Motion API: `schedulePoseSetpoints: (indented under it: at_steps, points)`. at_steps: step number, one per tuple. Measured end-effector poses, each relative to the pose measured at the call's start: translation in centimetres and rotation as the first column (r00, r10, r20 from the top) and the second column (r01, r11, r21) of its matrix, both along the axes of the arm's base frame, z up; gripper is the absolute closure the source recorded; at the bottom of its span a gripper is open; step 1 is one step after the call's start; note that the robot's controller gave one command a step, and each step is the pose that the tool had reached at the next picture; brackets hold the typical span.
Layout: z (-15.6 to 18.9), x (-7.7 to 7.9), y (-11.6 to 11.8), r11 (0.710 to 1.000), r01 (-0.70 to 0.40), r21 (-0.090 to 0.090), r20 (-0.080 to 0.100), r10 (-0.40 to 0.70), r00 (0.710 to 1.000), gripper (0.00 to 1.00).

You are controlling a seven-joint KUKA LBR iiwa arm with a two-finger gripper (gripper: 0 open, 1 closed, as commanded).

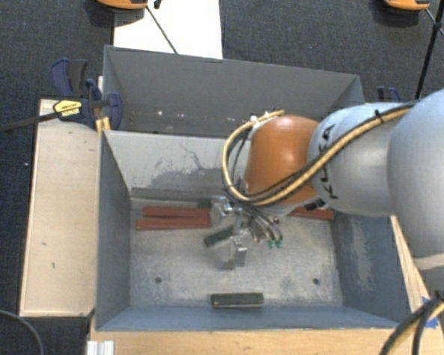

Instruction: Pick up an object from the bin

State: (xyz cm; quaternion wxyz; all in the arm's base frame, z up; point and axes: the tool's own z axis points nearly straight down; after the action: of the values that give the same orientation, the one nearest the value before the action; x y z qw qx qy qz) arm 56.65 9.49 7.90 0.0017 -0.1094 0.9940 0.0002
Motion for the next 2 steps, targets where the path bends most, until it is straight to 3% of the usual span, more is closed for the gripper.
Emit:
schedulePoseSetpoints:
  at_steps: [1, 2]
  points:
    - [-0.67, 1.35, -0.27, 0.982, 0.188, 0.002, 0.003, -0.188, 0.982, 1.0]
    - [-0.81, 1.24, -0.28, 0.982, 0.19, 0.002, 0.0, -0.19, 0.982, 0.0]
